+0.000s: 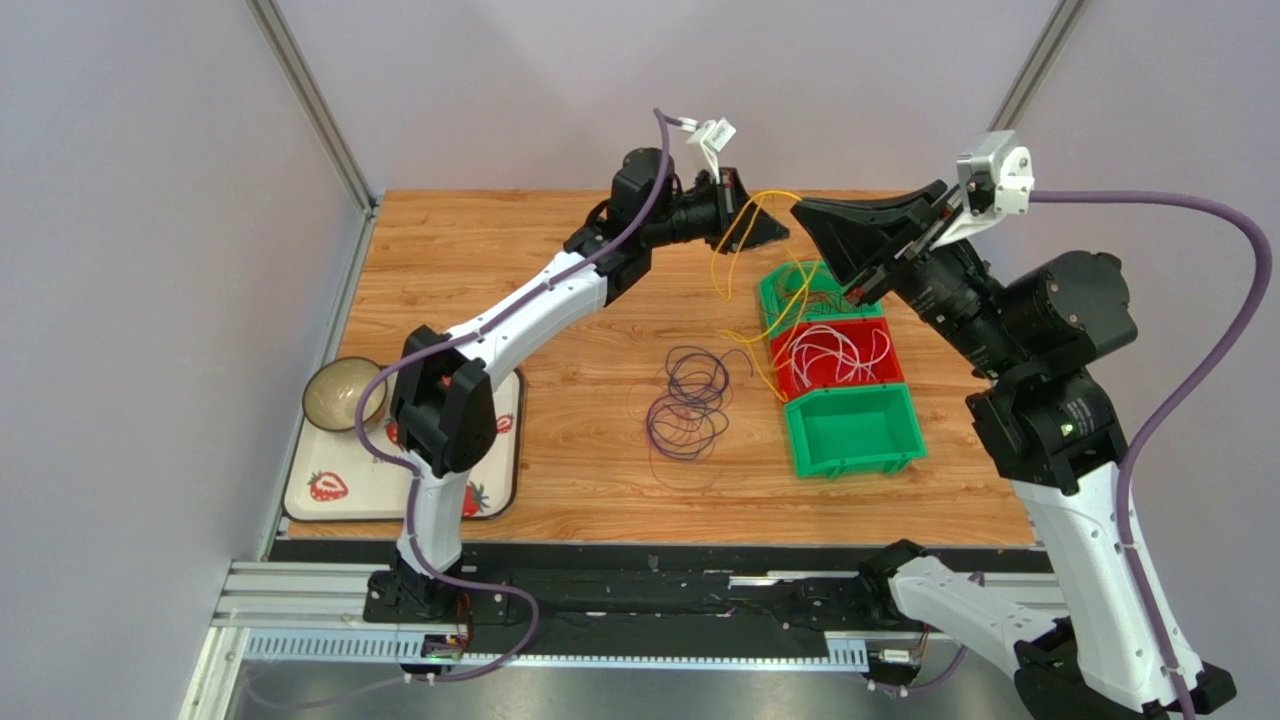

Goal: Untangle the cables
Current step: Place the cable in the bin.

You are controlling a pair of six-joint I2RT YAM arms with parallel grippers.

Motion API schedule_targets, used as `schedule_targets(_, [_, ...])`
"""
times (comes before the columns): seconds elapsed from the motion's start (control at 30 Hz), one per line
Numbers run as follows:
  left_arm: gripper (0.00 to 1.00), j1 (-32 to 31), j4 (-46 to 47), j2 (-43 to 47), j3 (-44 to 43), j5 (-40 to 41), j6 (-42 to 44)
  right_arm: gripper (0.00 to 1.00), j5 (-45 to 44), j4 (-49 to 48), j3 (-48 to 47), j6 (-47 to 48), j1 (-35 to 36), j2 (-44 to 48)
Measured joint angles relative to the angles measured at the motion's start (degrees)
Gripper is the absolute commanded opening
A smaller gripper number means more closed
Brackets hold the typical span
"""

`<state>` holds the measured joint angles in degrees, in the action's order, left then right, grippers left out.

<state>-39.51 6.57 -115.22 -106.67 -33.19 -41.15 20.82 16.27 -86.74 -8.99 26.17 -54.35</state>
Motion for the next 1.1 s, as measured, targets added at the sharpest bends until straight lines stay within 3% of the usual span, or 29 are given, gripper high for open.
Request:
schedule_targets(0.33, [0.00, -2.4, 0.4, -9.1, -10.3, -4.5, -1.4, 0.00, -16.6, -0.7, 4.9, -1.3, 0.0, 4.5])
schedule_targets(0.77, [0.00, -6.1, -1.5, -23.5, -27.5, -4.8, -1.5, 0.00, -36.7, -0.3, 7.8, -1.2, 0.0, 6.8])
schedule_targets(0.93, [0.01, -6.6, -1.0, -27.9, -29.6, -3.8, -1.6, 0.00, -41.9, -0.2, 10.3, -1.2, 0.0, 7.1])
schedule_targets(1.03, [0.09, -6.7, -1.2, -30.6, -30.7, -3.0, -1.6, 0.00, -44.2, -0.1, 11.2, -1.2, 0.0, 6.7])
schedule_targets(1.1, [0.25, -6.8, -1.5, -31.9, -30.8, -2.4, -1.7, 0.00, -46.6, -0.1, 11.6, -1.3, 0.0, 6.1])
